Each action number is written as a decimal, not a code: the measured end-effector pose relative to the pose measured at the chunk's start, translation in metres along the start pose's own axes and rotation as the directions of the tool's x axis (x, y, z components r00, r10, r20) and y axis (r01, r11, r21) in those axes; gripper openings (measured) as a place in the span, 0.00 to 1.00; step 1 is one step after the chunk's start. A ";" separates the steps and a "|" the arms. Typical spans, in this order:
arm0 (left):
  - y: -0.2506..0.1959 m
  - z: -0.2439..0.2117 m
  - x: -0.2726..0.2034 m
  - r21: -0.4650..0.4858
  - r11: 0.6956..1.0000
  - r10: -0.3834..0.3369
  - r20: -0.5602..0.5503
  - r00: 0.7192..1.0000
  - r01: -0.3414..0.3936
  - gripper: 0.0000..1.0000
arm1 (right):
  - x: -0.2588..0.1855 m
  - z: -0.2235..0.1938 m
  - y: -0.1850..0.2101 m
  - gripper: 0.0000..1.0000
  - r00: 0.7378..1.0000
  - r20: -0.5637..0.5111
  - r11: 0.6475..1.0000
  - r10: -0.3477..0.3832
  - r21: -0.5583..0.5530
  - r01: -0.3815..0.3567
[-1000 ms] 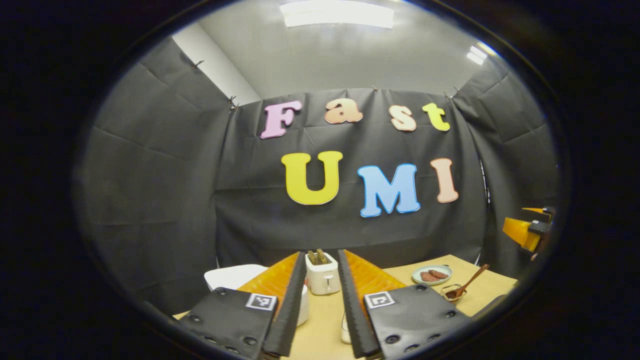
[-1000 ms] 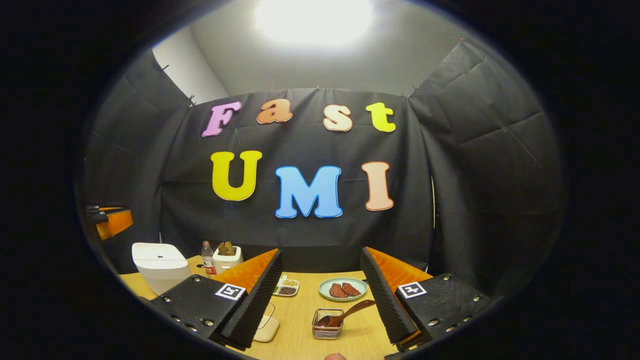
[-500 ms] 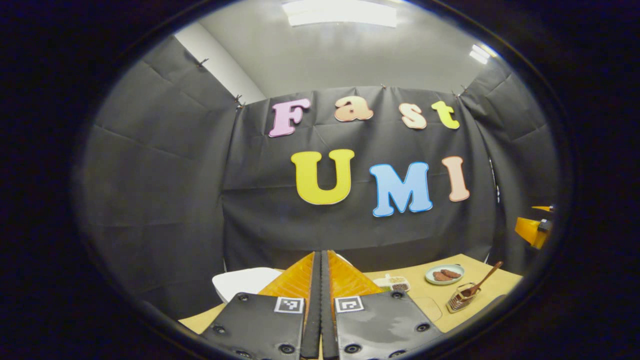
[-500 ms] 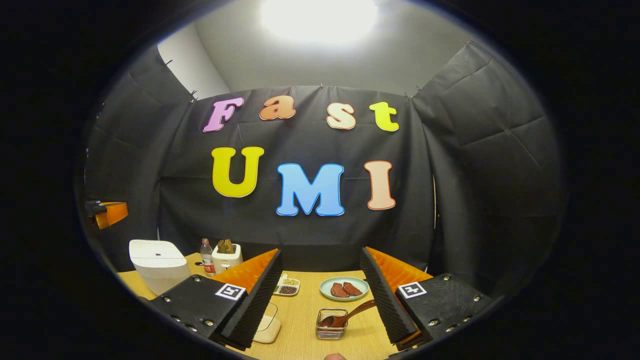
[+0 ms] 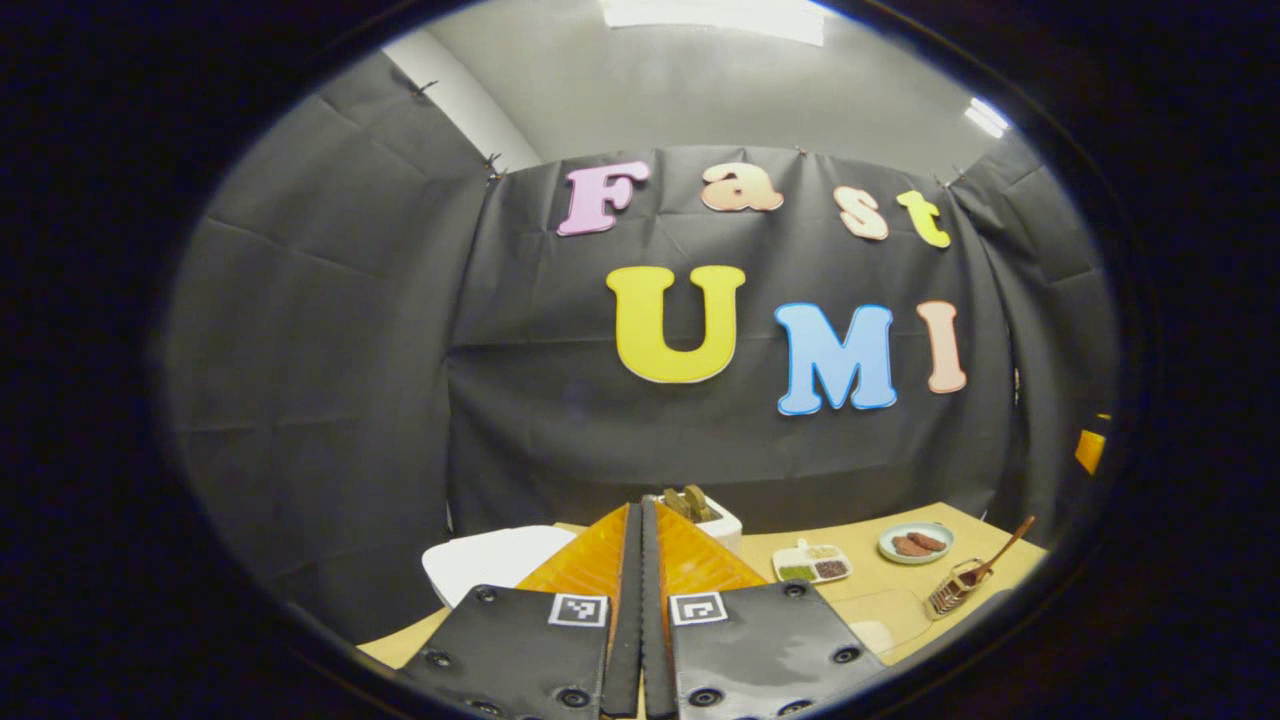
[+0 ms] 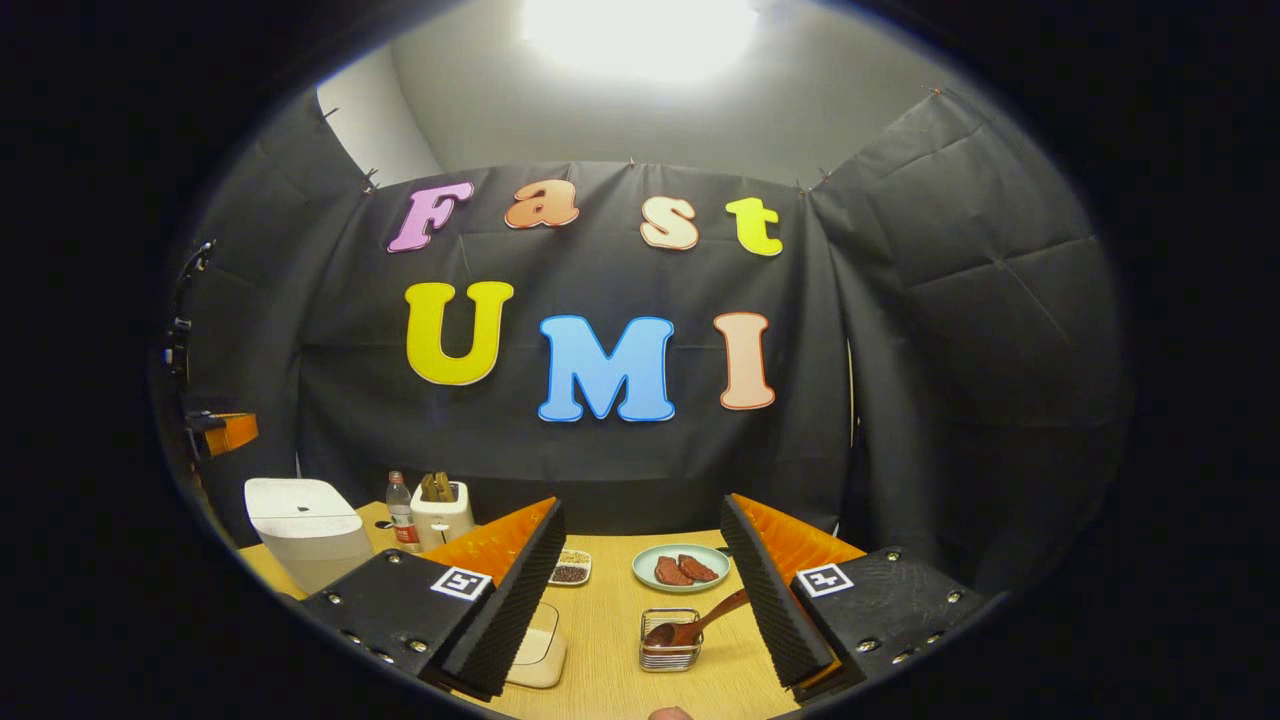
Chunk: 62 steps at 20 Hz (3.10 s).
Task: Close the left gripper, press the button to open the rice cooker; take a wooden spoon from the chopstick holder with the right hand, scoop a spoonful of rice and pour it into the rice cooker, then put the wooden spoon back into the chopstick holder.
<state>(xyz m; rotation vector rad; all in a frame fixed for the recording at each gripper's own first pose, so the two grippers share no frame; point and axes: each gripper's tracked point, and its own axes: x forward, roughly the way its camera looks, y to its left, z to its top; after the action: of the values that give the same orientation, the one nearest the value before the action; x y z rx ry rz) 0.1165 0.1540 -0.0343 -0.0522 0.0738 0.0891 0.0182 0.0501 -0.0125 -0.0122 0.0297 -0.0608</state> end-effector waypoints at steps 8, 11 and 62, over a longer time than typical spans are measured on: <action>0.048 -0.080 0.058 -0.088 0.996 -0.008 -0.178 0.984 -0.008 0.09 | -0.007 -0.012 0.008 0.95 0.997 -0.039 0.997 -0.072 -0.032 0.071; 0.053 -0.115 0.073 -0.077 0.997 -0.015 -0.232 0.973 -0.003 0.09 | -0.011 -0.011 0.009 0.95 0.994 -0.046 0.994 -0.095 -0.056 0.093; -0.108 0.051 -0.123 0.058 0.998 0.019 0.079 0.997 -0.023 0.96 | 0.097 -0.118 -0.111 0.95 0.969 -0.247 0.991 0.029 0.133 0.004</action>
<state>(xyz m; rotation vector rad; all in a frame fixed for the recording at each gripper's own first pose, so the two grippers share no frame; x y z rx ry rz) 0.0074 0.0385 0.0310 0.0108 -0.0018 0.1098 0.1046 -0.0682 -0.1320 0.1290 0.2771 -0.0515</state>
